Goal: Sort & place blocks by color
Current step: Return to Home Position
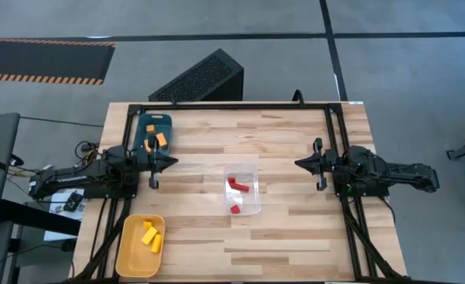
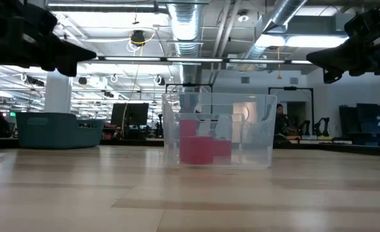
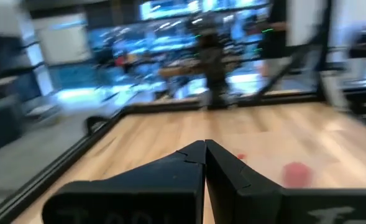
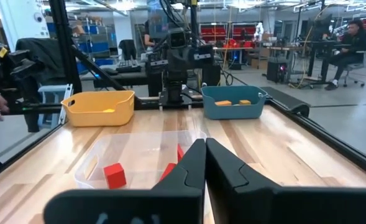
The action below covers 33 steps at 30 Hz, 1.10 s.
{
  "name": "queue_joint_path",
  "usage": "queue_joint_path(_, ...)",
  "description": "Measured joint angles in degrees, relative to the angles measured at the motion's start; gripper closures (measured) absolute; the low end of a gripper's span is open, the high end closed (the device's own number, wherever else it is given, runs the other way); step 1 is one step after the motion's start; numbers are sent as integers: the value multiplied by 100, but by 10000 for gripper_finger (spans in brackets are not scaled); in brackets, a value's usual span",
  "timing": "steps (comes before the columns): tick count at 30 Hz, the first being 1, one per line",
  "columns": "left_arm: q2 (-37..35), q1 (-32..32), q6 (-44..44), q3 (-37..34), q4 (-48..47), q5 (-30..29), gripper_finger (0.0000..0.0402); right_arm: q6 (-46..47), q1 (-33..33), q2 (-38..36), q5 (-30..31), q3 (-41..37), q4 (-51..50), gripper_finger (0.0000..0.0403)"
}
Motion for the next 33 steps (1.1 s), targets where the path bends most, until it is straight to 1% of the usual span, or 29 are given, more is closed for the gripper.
queue_joint_path(2,0,2,-100,0,-89,-489,401,0,0,0,0,-2,-2,376)
queue_joint_path(5,0,2,3,0,-314,-1351,401,0,0,0,0,-2,-9,375)
queue_joint_path(8,17,4,6,0,-275,-1809,401,0,0,0,-1,-2,-16,374)
queue_joint_path(33,15,4,-89,0,-280,-1863,401,-2,0,0,-6,-4,4,375)
